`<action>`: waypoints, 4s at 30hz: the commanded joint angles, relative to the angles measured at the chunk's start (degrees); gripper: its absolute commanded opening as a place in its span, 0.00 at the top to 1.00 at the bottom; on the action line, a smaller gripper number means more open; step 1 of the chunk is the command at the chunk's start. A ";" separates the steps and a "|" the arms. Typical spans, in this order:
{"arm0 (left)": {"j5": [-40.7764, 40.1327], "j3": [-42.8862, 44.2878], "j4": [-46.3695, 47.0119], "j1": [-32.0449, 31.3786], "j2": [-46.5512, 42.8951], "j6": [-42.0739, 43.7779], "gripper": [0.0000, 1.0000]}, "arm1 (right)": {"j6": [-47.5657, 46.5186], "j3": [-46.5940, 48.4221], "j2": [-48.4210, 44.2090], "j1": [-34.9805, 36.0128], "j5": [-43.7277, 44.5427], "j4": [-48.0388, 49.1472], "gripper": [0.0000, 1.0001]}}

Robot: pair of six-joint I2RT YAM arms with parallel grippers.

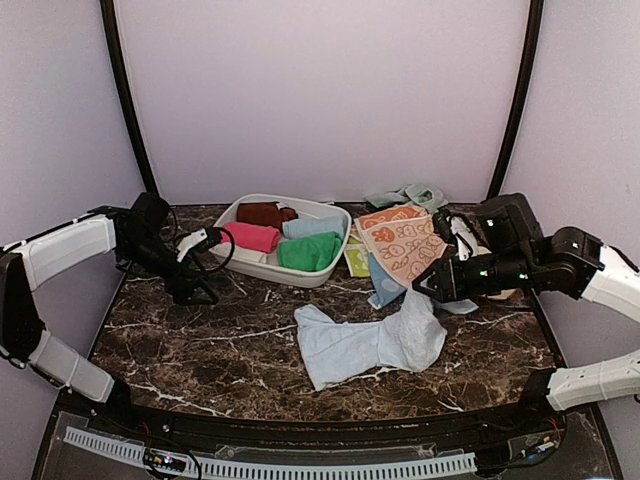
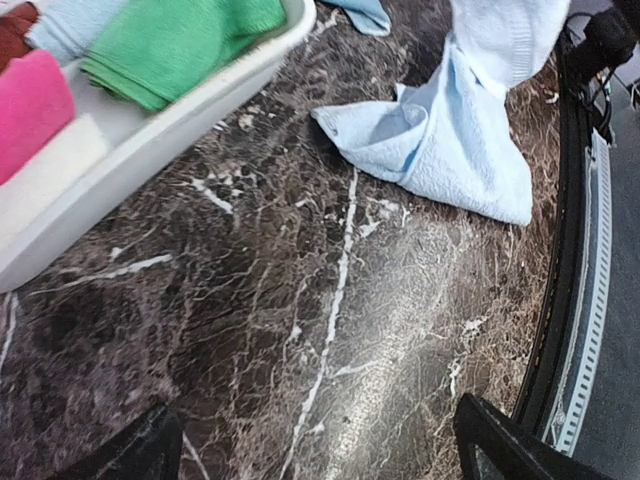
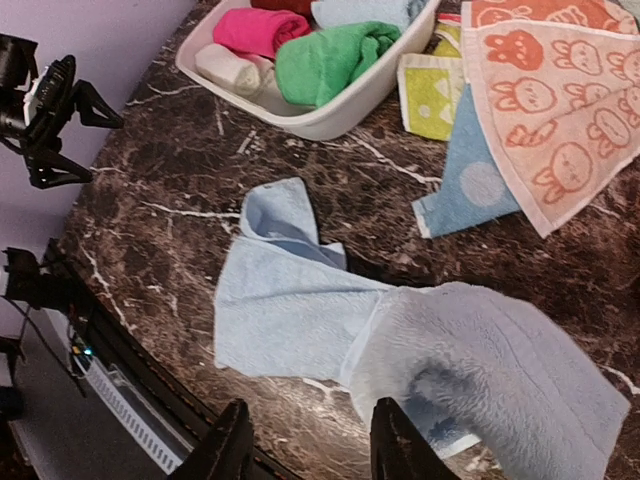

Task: Roll the towels
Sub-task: Place the towel at the center of the board, then adjust the towel at the center of the board.

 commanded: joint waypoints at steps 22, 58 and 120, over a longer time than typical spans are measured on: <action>-7.61 23.56 6.86 -32.59 36.23 5.30 0.11 | 13.57 -9.12 26.46 -0.73 2.91 13.62 0.41; -27.44 -2.92 -8.00 -8.07 -8.02 4.57 1.00 | 5.00 -5.30 21.99 -0.74 5.94 7.98 1.00; -35.01 6.27 -6.24 -6.35 -4.85 1.77 1.00 | 3.83 4.21 18.85 1.90 1.89 -2.71 0.46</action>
